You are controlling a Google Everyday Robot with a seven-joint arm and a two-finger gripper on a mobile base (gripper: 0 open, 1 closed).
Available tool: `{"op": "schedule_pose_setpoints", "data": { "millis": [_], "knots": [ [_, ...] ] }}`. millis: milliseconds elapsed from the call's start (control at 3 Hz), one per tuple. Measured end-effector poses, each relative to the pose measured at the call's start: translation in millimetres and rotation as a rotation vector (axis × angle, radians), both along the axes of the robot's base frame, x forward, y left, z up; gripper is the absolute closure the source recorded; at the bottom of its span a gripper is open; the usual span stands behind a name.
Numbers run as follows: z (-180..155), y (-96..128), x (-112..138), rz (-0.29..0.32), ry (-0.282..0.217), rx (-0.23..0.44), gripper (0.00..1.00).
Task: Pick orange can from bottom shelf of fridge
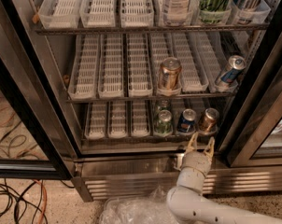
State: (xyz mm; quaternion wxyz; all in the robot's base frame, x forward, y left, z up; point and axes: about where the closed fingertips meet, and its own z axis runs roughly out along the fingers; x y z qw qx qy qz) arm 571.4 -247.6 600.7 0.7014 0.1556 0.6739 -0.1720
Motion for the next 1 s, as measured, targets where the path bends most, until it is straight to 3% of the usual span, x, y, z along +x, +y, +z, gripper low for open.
{"op": "schedule_pose_setpoints", "data": {
  "millis": [333, 667, 1000],
  "knots": [
    [0.0, 0.0, 0.0, 0.000, 0.000, 0.000, 0.55],
    [0.0, 0.6, 0.5, 0.003, -0.002, -0.003, 0.42],
    [-0.2, 1.9, 1.1, 0.008, -0.004, -0.009, 0.39]
  ]
}}
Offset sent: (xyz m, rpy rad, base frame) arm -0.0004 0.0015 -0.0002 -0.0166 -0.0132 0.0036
